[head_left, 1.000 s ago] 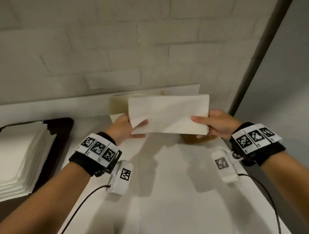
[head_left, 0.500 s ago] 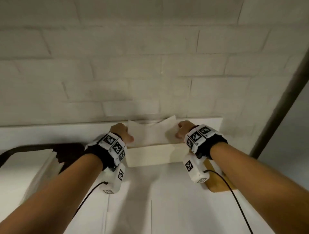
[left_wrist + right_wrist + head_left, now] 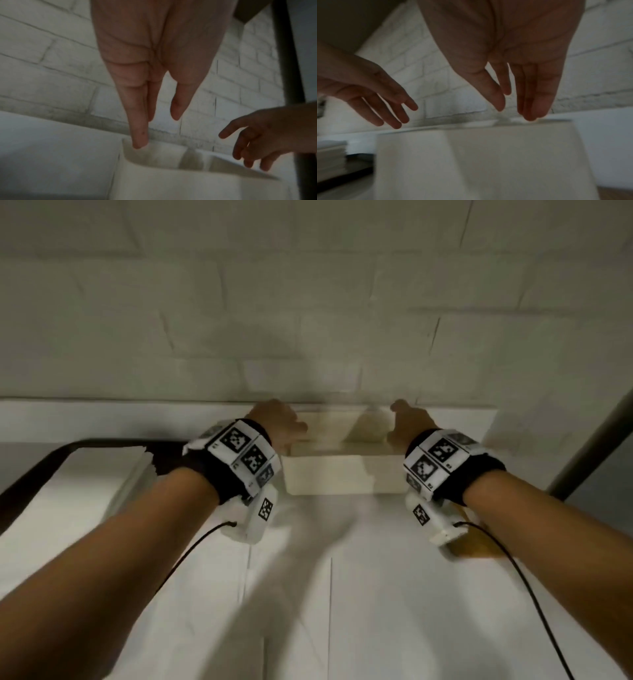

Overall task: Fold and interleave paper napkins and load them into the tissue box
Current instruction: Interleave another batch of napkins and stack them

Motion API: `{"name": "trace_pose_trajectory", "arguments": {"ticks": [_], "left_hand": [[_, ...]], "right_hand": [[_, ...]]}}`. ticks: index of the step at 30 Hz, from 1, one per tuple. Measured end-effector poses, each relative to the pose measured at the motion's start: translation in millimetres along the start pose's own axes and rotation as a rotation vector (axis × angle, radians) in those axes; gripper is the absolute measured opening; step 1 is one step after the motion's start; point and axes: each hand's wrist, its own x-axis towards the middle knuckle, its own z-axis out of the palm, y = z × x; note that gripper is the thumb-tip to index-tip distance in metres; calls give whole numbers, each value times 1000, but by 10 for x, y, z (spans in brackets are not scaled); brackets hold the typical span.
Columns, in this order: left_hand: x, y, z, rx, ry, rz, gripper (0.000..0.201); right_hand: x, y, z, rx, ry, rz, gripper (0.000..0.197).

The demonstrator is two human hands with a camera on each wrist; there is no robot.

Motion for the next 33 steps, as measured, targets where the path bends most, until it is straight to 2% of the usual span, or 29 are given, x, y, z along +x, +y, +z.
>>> {"name": "trace_pose_trajectory", "arguments": {"ticks": [3,6,9,12,16,18,20,22,25,27,28,31,33], "left_hand": [[-366,-184,-117,-123,-53,-7,31],[-740,-444,-139,-45,-141,-53,24],[-983,-828,-127,1,-135,-101,38],[-1280,-1150,-74,66,-215,-165,43],[-1620,-1446,107,230,-393,-197,59],[-1731,-1538,220,290,-435,-205,62],[-1793,-1581,300,306,-412,-194,57],[-1782,-1603,352,261,-319,-152,47],[-1670,-1608,407,61,-257,-138,37],[-1627,-1565,432,-101,-255,-182,35],[-1606,-1550,442,-153,-247,-201,35],[-1528,-1507,458,-138,-312,-212,38],[-1487,-1480,460,-107,-350,-210,37]], "right_hand": [[-392,-125,-34,78,-21,-99,45],[-814,-247,136,116,-221,-180,39],[-1236,-380,368,174,-378,-241,32],[-1560,-488,636,103,-526,-332,39],[-1818,-634,884,16,-618,-424,44],[-1898,-704,982,15,-618,-437,48],[-1970,-752,1066,-5,-621,-444,58],[-2041,-763,1150,-62,-626,-430,69],[-2105,-744,1276,-110,-613,-392,73],[-2111,-741,1299,-83,-630,-364,67],[-2098,-736,1289,-48,-657,-353,57],[-2054,-623,1177,189,-745,-300,10],[-2013,-485,1080,358,-790,-211,8]]}}
